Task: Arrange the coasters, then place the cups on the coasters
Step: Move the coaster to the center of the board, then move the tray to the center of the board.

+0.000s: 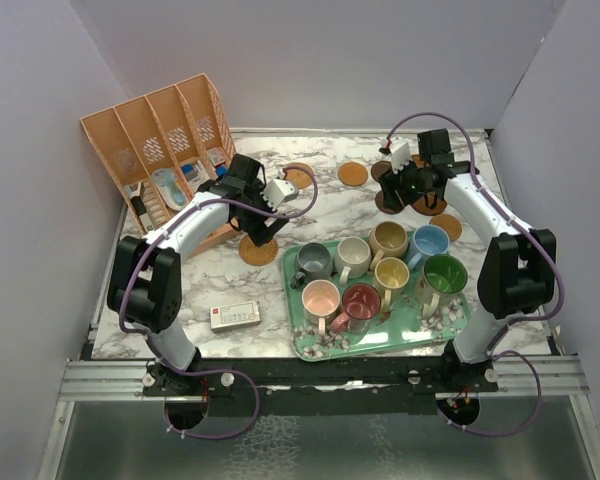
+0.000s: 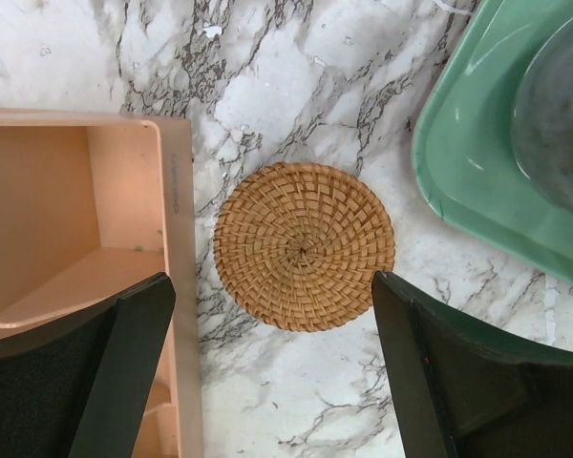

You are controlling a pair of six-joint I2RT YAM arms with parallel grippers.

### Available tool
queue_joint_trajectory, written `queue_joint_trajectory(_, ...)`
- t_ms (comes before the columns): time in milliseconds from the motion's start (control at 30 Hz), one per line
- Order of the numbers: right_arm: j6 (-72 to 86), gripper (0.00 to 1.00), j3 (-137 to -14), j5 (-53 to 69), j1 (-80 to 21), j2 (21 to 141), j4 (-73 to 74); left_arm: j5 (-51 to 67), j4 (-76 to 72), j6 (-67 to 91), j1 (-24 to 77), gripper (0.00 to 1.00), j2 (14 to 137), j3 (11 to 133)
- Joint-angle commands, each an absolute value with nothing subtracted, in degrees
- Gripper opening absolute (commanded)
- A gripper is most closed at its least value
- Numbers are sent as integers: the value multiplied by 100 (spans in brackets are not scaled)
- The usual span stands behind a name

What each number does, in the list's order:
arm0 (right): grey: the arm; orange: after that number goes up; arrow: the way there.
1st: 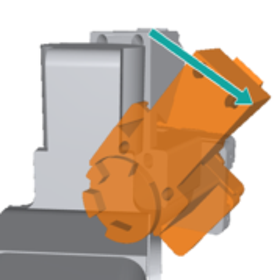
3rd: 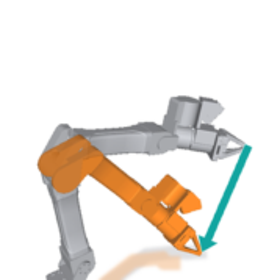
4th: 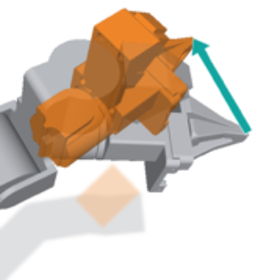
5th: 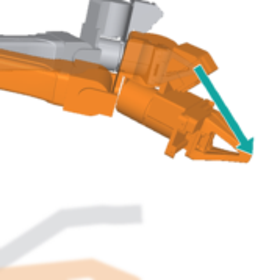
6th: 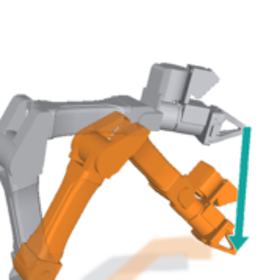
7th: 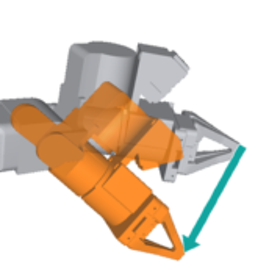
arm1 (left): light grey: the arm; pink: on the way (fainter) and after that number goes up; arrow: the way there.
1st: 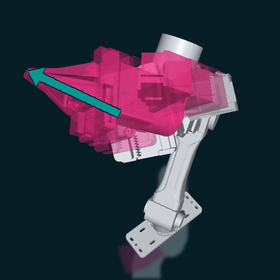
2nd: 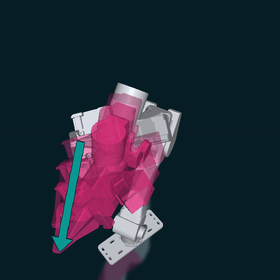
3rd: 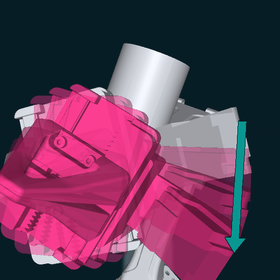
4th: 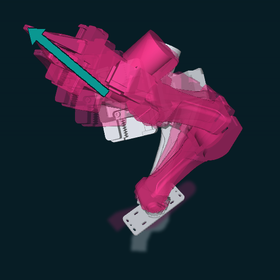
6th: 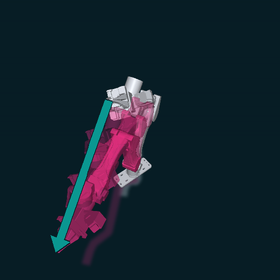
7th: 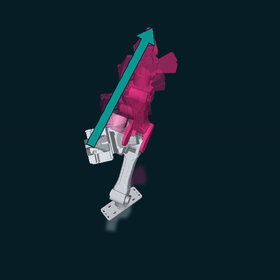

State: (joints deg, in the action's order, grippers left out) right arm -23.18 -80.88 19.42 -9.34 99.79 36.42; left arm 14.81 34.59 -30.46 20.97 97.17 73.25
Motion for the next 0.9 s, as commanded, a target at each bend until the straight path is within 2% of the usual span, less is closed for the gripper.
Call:
queue_joint_trajectory(0, -2667, 59, -7894, 1627, -1115, 9808, 3216, 1603, 3425, -3217, 2070, 90, 9484, 7284)
queue_joint_trajectory(100, -2818, 60, -8186, 1752, -1115, 10119, 3332, 1413, 3459, -3439, 2050, 94, 9607, 7365)
queue_joint_trajectory(233, -2793, 60, -9035, 1964, -1115, 10718, 3961, 1410, 3617, -3852, 2015, 94, 9677, 7462)
queue_joint_trajectory(433, -2760, 59, -9530, 2105, -1125, 11058, 4109, 2016, 3599, -4100, 1825, 92, 9885, 7445)
queue_joint_trajectory(700, -2919, 56, -9376, 1585, -1089, 11098, 3869, 1805, 3650, -4086, 1759, 90, 10464, 7733)
queue_joint_trajectory(867, -2805, 56, -9243, 1437, -521, 10879, 4052, 1720, 3682, -3866, 1765, 90, 10652, 8076)
